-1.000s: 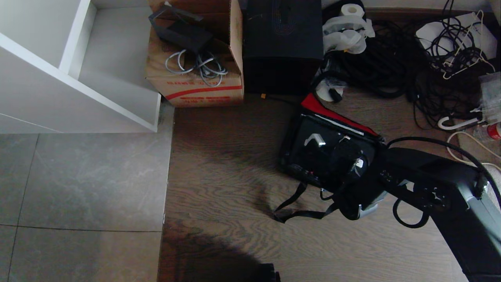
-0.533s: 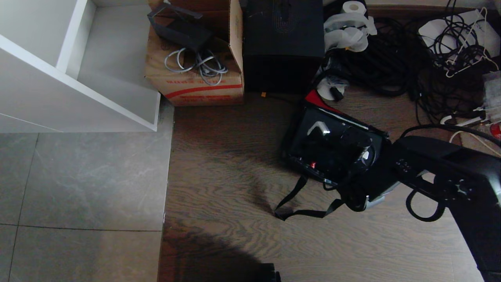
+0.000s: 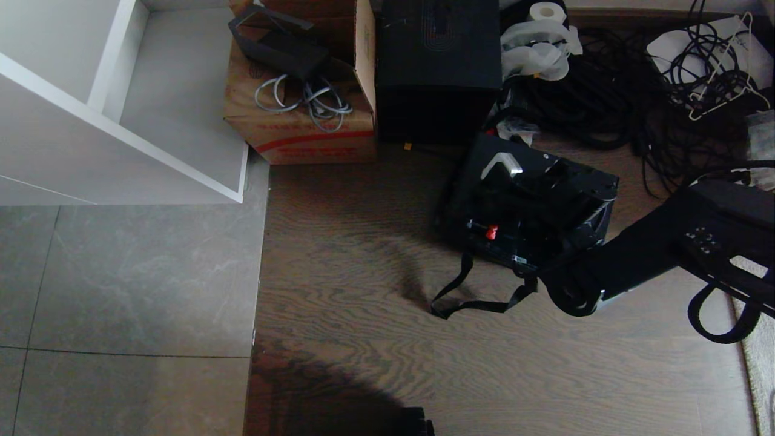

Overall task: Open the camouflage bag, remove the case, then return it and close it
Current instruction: Lift the black box

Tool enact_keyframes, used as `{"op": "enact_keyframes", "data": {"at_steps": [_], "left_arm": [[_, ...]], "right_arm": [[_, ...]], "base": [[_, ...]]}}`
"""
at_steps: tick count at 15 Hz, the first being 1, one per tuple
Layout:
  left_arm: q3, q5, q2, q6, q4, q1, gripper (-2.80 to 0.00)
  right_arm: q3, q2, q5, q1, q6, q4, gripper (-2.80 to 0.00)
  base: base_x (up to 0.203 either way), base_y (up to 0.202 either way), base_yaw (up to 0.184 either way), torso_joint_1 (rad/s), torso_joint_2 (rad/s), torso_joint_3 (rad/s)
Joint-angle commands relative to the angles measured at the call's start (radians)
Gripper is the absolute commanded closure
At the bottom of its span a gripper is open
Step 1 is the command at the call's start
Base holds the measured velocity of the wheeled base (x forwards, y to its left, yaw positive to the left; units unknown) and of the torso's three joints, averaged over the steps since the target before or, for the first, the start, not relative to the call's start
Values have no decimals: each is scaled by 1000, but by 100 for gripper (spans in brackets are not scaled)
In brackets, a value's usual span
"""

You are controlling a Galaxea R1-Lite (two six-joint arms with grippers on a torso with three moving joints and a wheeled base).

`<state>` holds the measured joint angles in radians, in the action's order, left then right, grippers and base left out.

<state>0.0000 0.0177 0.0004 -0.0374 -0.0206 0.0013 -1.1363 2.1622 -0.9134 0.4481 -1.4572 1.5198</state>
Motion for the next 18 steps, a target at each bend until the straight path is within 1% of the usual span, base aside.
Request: {"op": "enact_keyframes", "data": {"at_steps": [1, 8, 11, 14, 18], "left_arm": [[11, 1, 0, -1, -1, 0, 0], [9, 1, 0, -1, -1, 0, 0], [11, 1, 0, -1, -1, 0, 0], [11, 1, 0, 0, -1, 0, 0], [9, 1, 0, -1, -1, 0, 0]], "right_arm": [[48, -80, -3, 20, -9, 10, 0], [137, -207, -2, 17, -18, 5, 0], [188, -252, -2, -11, -24, 3, 0], [222, -284, -2, -74, -23, 3, 0], [263, -294, -4, -190, -15, 4, 0]], "base": [[0, 0, 0, 0, 0, 0], [0, 0, 0, 0, 0, 0], [0, 0, 0, 0, 0, 0], [0, 0, 0, 0, 0, 0], [0, 0, 0, 0, 0, 0]]}}
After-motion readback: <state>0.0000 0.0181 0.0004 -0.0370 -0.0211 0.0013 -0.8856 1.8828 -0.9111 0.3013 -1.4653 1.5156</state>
